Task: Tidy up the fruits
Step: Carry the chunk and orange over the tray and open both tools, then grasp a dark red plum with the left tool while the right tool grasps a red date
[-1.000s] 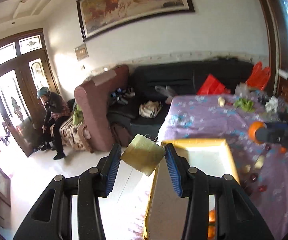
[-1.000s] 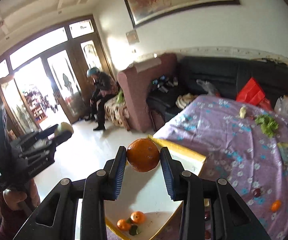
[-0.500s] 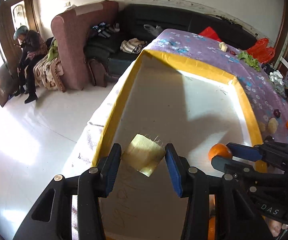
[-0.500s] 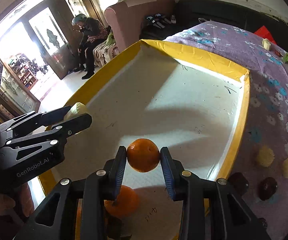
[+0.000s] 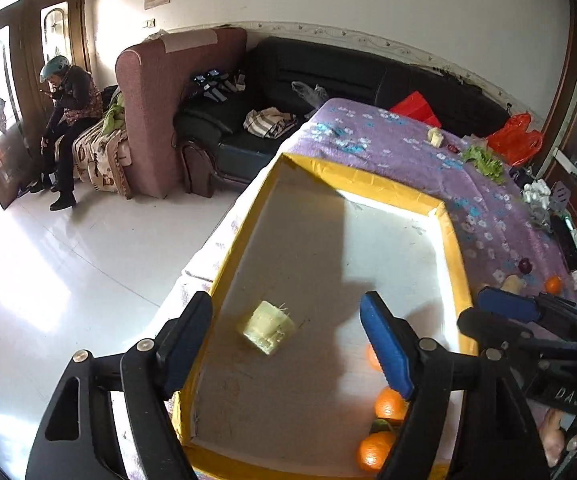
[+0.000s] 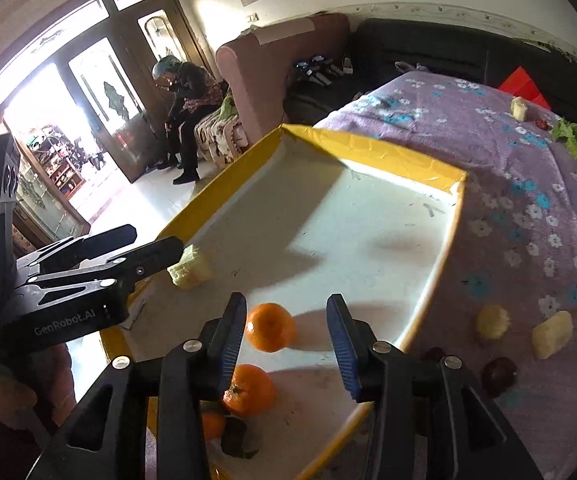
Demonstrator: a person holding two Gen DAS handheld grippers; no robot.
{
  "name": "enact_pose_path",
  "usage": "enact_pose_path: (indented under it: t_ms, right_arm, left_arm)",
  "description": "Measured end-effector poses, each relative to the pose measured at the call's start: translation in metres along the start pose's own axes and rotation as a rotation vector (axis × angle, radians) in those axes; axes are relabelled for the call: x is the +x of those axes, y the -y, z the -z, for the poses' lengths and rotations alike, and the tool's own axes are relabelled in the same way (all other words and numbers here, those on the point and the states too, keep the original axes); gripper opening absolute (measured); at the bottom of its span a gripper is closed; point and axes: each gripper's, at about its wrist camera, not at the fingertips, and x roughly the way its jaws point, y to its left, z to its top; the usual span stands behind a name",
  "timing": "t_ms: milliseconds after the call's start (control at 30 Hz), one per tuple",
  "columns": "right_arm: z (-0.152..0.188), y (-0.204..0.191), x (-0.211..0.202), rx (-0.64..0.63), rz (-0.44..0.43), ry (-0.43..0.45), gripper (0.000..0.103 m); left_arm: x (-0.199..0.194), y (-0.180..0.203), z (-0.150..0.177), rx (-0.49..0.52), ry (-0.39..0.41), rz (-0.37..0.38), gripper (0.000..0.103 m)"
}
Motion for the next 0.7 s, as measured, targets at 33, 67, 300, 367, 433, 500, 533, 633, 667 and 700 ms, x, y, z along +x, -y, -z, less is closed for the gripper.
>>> enact_pose_path:
  t_ms: [33,67,300,367,433,500,533,633,667,700]
  right_arm:
    - [0.000,0.007,-0.013,0.007,0.007,0.022,0.054]
    - [0.001,0.018,-0.030,0.019,0.022,0.051,0.058]
    - [0.029,0.105,-0.101,0.153,0.167,0.120,0.061]
    - [0.043,0.127,-0.108,0.199,0.181,0.104,0.061]
    - [0.057,0.141,-0.110,0.233,0.179,0.088,0.061]
    - [0.067,0.150,-0.109,0.247,0.181,0.075,0.061]
    - [0.071,0.152,-0.108,0.249,0.179,0.069,0.061]
    - [0.080,0.151,-0.099,0.239,0.147,0.044,0.061]
    - [0.082,0.147,-0.094,0.226,0.135,0.031,0.061]
    - [0.083,0.143,-0.089,0.213,0.128,0.021,0.061]
  left_arm:
    - [-0.009,0.004,-0.001,0.001,0.022,0.015,0.083]
    - [-0.017,0.009,-0.002,0.005,0.040,0.028,0.085]
    - [-0.032,0.064,0.008,0.068,0.069,0.147,0.087]
    - [-0.028,0.081,0.013,0.101,0.057,0.158,0.087]
    - [-0.022,0.092,0.017,0.125,0.040,0.157,0.087]
    - [-0.016,0.103,0.020,0.139,0.018,0.171,0.087]
    - [-0.014,0.107,0.021,0.141,0.006,0.186,0.087]
    - [-0.006,0.115,0.022,0.129,-0.027,0.214,0.087]
    - [-0.006,0.116,0.022,0.124,-0.034,0.219,0.087]
    - [-0.004,0.118,0.023,0.120,-0.043,0.229,0.087]
